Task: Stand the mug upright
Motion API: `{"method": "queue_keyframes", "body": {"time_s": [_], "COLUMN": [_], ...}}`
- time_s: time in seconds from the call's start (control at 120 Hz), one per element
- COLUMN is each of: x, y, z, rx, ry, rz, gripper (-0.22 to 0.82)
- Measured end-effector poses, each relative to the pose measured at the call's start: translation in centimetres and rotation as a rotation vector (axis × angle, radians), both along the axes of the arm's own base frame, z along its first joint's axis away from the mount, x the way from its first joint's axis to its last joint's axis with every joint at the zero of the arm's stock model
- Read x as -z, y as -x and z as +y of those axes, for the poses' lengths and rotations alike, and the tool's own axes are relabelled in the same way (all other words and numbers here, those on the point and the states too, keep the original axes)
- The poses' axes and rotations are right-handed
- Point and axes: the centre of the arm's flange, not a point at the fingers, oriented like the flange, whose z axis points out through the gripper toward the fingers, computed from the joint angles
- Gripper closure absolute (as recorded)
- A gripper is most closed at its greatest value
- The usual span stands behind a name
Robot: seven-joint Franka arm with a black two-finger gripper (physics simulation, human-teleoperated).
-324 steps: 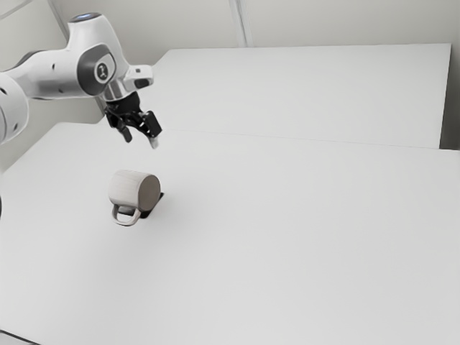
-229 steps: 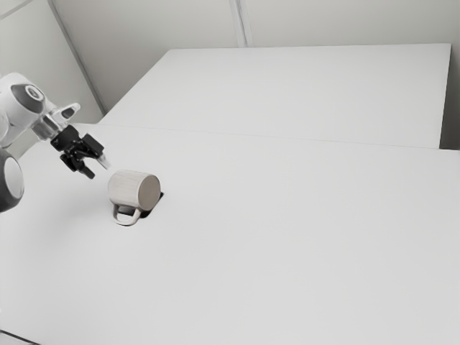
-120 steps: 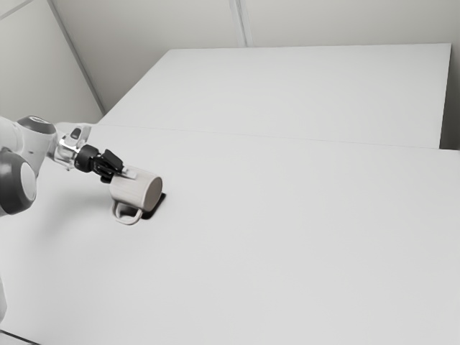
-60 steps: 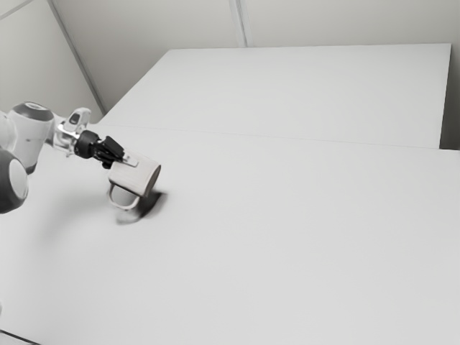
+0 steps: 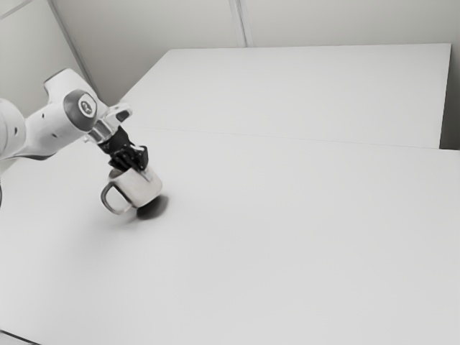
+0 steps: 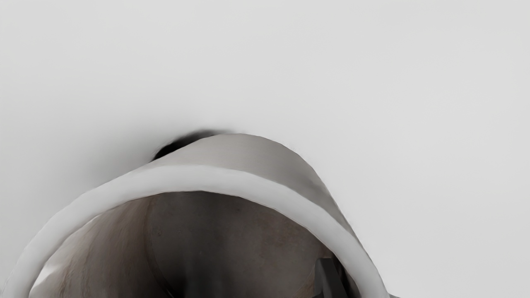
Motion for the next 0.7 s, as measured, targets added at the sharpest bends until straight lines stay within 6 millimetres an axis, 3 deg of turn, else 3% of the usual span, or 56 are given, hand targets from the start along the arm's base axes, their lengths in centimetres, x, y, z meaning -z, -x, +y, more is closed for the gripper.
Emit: {"method": "queue_keyframes", "body": {"time_s": [0.133, 0.325, 0.7], "x": [0.6, 1.1, 2.6], "y": [1.6, 2.9, 5.5], "z": [-2.3, -4.1, -4.9], "rx": [-0.074, -0.163, -0.363], "ry": [-0.078, -0.175, -0.229], "rz": [0.011, 0.015, 0.046], "gripper": [0.77, 0.78, 0.78]}}
